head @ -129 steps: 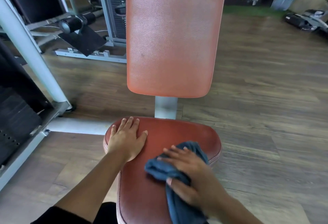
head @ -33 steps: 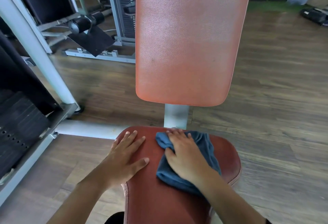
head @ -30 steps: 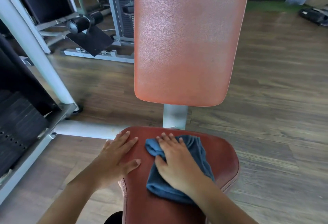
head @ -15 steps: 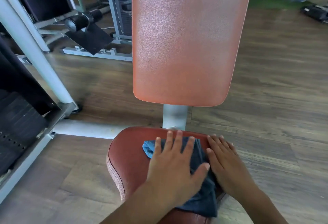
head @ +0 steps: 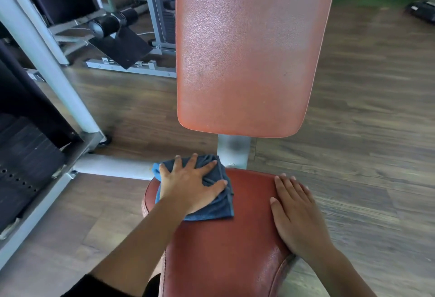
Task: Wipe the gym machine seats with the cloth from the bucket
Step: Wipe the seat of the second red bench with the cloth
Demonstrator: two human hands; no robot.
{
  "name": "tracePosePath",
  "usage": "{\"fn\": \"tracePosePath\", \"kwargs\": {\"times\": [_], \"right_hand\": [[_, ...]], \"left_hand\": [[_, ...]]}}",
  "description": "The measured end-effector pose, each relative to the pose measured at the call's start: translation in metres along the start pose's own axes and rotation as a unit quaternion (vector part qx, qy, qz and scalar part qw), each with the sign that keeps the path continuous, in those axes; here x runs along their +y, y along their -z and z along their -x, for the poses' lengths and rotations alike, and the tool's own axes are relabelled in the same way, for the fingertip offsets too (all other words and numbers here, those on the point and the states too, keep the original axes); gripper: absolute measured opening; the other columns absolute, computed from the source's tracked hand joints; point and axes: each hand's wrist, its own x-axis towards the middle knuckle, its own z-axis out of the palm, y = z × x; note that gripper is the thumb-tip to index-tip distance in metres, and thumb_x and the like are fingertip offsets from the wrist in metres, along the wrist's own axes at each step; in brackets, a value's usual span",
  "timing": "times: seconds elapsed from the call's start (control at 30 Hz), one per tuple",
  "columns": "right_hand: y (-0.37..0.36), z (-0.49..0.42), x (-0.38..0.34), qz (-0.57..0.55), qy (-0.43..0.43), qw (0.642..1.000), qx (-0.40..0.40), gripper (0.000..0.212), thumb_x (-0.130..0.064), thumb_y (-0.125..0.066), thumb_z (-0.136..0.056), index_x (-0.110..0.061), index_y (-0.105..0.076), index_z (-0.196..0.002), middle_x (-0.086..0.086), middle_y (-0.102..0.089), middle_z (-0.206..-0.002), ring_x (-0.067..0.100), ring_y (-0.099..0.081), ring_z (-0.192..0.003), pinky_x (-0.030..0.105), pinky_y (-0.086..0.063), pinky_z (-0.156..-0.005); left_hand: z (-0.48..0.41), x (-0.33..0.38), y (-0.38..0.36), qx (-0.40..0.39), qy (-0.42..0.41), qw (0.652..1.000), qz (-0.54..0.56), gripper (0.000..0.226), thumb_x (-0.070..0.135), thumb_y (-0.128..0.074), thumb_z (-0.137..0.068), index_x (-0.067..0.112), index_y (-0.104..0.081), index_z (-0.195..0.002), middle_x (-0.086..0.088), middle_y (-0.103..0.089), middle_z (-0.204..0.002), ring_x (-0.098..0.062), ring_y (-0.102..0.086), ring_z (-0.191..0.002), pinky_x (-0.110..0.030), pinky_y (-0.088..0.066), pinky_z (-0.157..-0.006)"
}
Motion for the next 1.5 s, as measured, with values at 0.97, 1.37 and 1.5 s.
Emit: {"fn": "tracePosePath", "kwargs": {"times": [0.97,1.37,1.5], "right_hand": [[0.014,0.018,-0.019,-0.065,-0.002,0.998,0.016,0.056,-0.033,-0.026,-0.101,-0.017,-0.009,-0.152,-0.003,-0.004,-0.159,0.008,0.006,-0.145,0.027,0.014,-0.114],[0.005,0.052,-0.025,-0.060,0.014,0.998,0.018,0.051,-0.030,-0.031,-0.101,-0.017,-0.021,-0.150,0.000,-0.012,-0.158,0.014,0.000,-0.146,0.032,0.009,-0.115],[0.005,0.053,-0.023,-0.050,0.019,0.999,0.010,0.061,-0.043,-0.015,-0.096,-0.016,-0.020,-0.150,0.002,-0.012,-0.158,0.016,-0.001,-0.146,0.034,0.006,-0.116]], "left_hand": [[0.045,-0.027,-0.009,0.059,0.032,0.992,0.103,0.056,0.066,-0.040,-0.086,0.053,-0.028,-0.139,0.018,-0.015,-0.156,-0.012,-0.003,-0.145,-0.051,-0.009,-0.116],[0.156,-0.006,-0.033,0.149,-0.037,0.925,0.348,0.068,0.067,-0.033,-0.062,0.050,-0.051,-0.125,0.026,-0.027,-0.146,-0.006,-0.005,-0.144,-0.045,-0.018,-0.116],[0.186,0.006,-0.043,0.229,-0.052,0.911,0.340,0.053,0.056,-0.049,-0.064,0.044,-0.065,-0.112,0.016,-0.046,-0.139,-0.020,-0.032,-0.138,-0.051,-0.041,-0.101]]}}
